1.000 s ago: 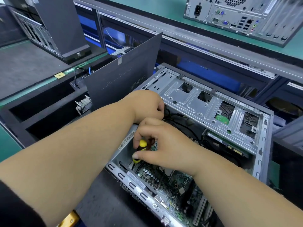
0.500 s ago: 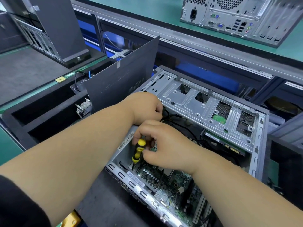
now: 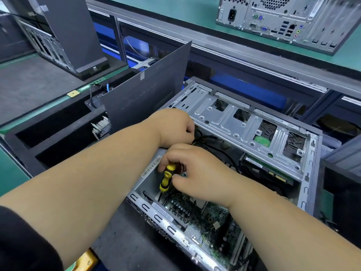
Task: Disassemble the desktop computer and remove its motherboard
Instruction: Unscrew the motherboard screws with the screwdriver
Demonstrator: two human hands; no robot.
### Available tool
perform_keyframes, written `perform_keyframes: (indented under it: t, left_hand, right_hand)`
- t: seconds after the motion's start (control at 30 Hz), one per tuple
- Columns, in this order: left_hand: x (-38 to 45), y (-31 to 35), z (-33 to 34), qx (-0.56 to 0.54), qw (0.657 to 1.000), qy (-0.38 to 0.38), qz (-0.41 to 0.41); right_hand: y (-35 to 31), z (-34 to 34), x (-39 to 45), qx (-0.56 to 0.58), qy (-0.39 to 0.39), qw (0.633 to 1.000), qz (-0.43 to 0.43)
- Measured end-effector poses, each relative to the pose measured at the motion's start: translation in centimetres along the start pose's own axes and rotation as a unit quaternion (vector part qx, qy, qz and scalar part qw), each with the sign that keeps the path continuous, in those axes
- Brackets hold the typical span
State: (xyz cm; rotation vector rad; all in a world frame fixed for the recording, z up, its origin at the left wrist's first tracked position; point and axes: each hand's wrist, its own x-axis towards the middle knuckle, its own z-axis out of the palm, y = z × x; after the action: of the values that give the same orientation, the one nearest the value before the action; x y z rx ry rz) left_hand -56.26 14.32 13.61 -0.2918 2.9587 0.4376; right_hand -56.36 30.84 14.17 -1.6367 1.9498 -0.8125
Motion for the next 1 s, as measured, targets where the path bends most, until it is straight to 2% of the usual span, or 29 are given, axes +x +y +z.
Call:
perform_keyframes:
  t: [0.2,0.43,1.0]
  left_hand:
    - [0.09,-0.15,0.12,0.007,1.000,0.006,-0.002]
    - [0.04,-0.16,0.18,0.011,1.000,0.011,-0.004]
    - [0.01,-0.11,0.08,0.013,1.000,0.010,-0.004]
  right_hand:
    - [0.23,0.42,0.19,0.004,0.005,1.000,0.012]
    - [0.18,0.43,0.12,0.008,-0.024,0.999,0.034]
    - [0.18,0.16,0.12,-0.021,-0.032,0.999,0.019]
